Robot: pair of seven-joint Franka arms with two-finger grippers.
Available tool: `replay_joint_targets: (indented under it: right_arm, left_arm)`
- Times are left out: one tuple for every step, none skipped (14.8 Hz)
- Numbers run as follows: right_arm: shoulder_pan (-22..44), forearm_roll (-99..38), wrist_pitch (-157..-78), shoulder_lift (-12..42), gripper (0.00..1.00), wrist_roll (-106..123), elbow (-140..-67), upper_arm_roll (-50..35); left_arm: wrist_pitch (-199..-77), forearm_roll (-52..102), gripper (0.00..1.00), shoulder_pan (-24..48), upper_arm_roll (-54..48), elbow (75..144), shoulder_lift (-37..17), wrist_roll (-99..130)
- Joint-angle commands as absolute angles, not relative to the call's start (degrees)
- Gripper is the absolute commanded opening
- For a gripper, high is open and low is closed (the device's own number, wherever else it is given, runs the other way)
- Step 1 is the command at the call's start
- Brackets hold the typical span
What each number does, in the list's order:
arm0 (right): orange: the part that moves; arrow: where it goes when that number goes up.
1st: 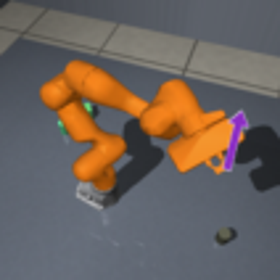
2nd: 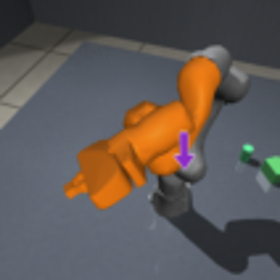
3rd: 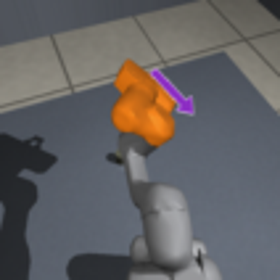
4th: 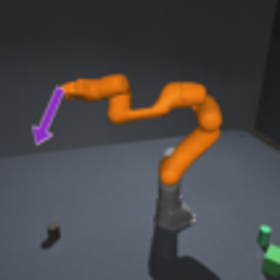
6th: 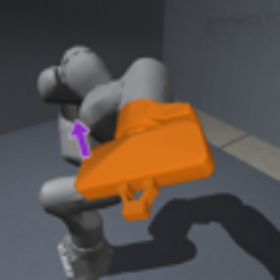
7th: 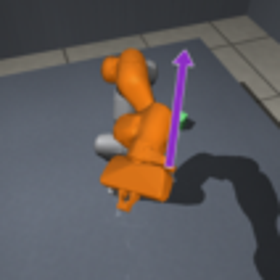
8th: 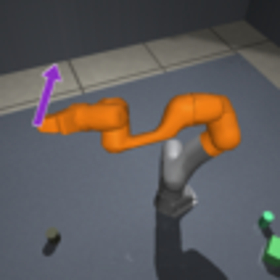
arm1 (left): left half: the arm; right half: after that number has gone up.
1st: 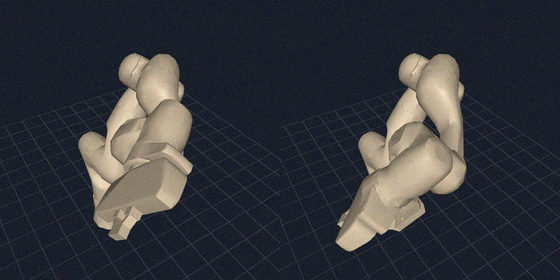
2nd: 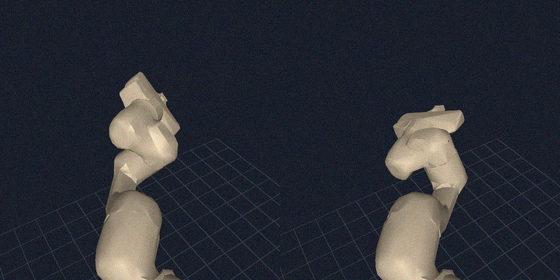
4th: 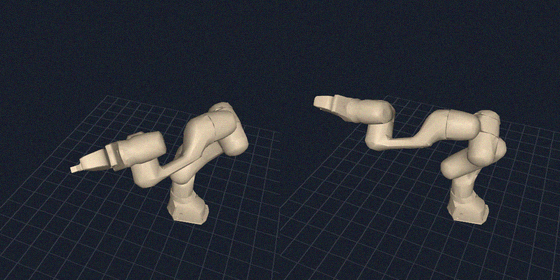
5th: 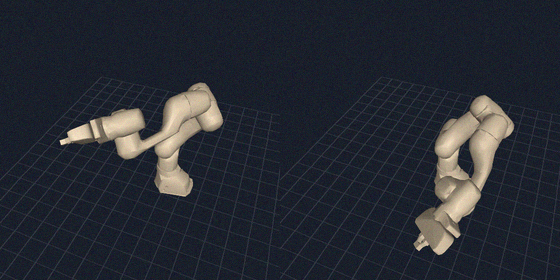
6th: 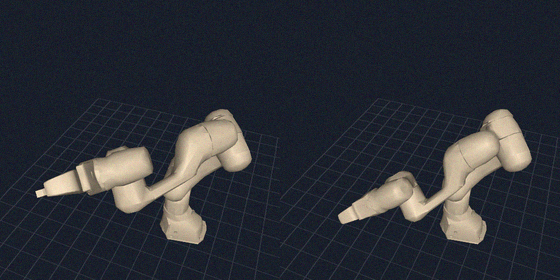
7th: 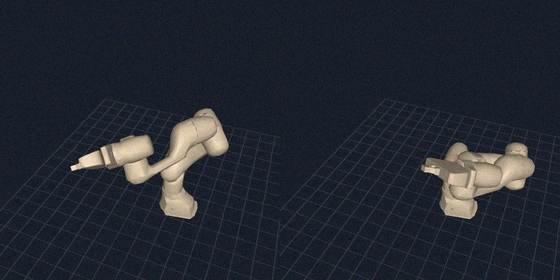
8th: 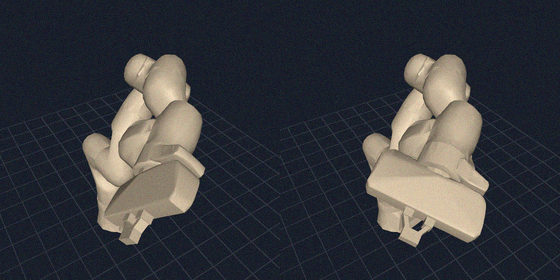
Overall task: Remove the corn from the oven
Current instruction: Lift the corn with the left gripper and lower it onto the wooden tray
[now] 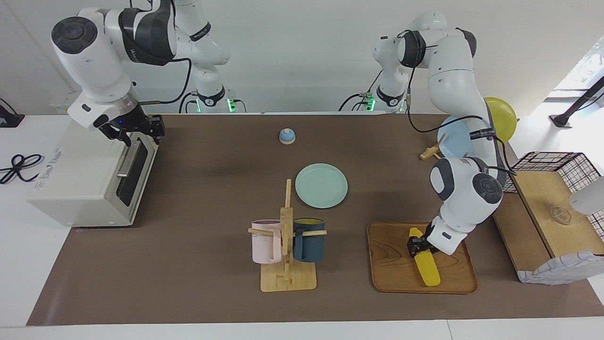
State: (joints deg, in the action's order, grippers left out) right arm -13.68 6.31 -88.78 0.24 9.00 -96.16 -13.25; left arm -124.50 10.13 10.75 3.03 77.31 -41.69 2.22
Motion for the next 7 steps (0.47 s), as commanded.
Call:
replay_joint_targets:
  right_arm:
    - [-14.3,4.6,-87.3,1.1,1.0,9.9,-93.8,-13.7]
    - [-14.3,4.2,-87.0,1.1,1.0,9.8,-93.4,-13.8]
    - [-14.7,2.4,-85.9,1.0,1.0,9.2,-93.2,-14.1]
    - [-14.0,1.3,-85.3,2.1,1.0,7.7,-92.2,-13.6]
    - [-11.2,1.8,-85.4,2.0,1.0,6.4,-91.3,-12.1]
    - [-8.4,1.7,-85.4,1.9,1.0,4.9,-90.8,-9.4]
    - [-4.8,1.5,-85.3,2.5,1.0,3.5,-90.3,-6.2]
  left_arm:
    - [-123.7,9.6,1.0,10.4,3.1,77.3,-40.5,1.2]
    - [-121.1,9.6,1.0,10.2,3.0,77.6,-38.5,1.3]
    - [-117.5,9.6,1.0,10.1,3.2,77.4,-37.0,1.6]
    - [-114.7,9.6,1.0,10.0,3.3,77.8,-34.0,1.8]
    - [-112.3,9.5,1.0,10.0,4.4,78.6,-31.2,1.8]
    - [-109.4,9.5,1.0,10.2,6.1,79.7,-28.0,1.9]
    - [-106.5,9.5,1.0,10.2,7.4,80.4,-25.1,2.0]
